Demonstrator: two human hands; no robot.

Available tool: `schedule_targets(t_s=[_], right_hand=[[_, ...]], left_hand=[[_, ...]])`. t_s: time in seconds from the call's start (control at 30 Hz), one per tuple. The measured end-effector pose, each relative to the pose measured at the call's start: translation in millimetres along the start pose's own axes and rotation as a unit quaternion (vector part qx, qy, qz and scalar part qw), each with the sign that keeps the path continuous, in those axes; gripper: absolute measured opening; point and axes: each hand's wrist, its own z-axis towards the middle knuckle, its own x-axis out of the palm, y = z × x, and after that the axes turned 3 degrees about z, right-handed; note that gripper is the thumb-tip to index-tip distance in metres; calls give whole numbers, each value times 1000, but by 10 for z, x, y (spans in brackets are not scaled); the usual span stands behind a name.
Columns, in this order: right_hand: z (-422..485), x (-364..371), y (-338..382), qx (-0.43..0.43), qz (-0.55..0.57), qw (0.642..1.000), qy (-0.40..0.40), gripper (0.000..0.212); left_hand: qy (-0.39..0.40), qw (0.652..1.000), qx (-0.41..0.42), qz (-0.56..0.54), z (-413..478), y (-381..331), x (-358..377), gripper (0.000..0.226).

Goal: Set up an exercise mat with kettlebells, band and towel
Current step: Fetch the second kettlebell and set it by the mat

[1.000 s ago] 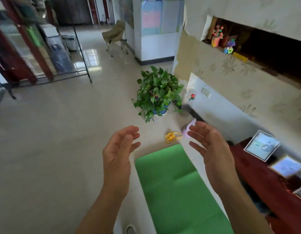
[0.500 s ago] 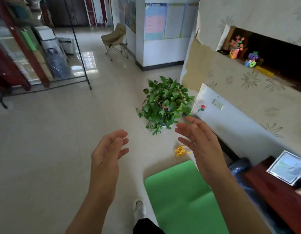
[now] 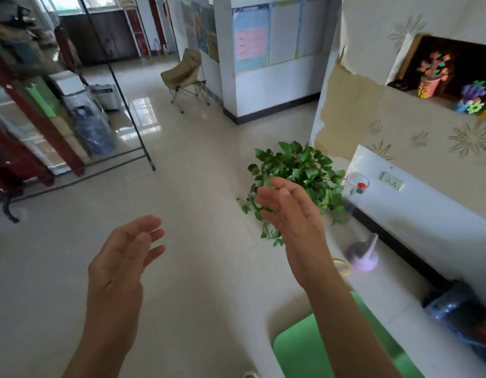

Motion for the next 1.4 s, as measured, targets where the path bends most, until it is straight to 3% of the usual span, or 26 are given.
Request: schedule_targets(t_s=[0.17, 0.23, 0.37, 0.53, 0.73, 1.0, 1.2, 1.4], right_hand=[[534, 145, -146, -10, -31, 999, -41, 38], [666, 155, -186, -10, -43, 997, -60, 39], [967, 163, -234, -26, -72, 988, -132, 37], [1173, 26, -103, -51, -84, 961, -260, 36], [1067, -399, 155, -100, -109, 904, -401, 33], [1325, -1446, 14, -105, -90, 854, -501, 38], [1941, -2585, -162, -81, -3, 847, -525, 39], [2461, -3483, -207, -61, -26, 835, -546, 36]], left_hand=[[46, 999, -19, -23, 757, 259, 94, 59], [70, 996, -29, -41, 994, 357, 204, 54], [169, 982, -39, -79, 1640, 589, 513, 23], [296, 947, -41, -117, 2271, 629, 1147, 21], [430, 888, -72, -145, 2410, 669, 2072, 32], [544, 826, -80, -125, 2316, 869, 3648, 27], [573, 818, -44, -18, 2293, 1115, 4943, 36], [590, 806, -56, -1, 2250, 1350, 6059, 38]])
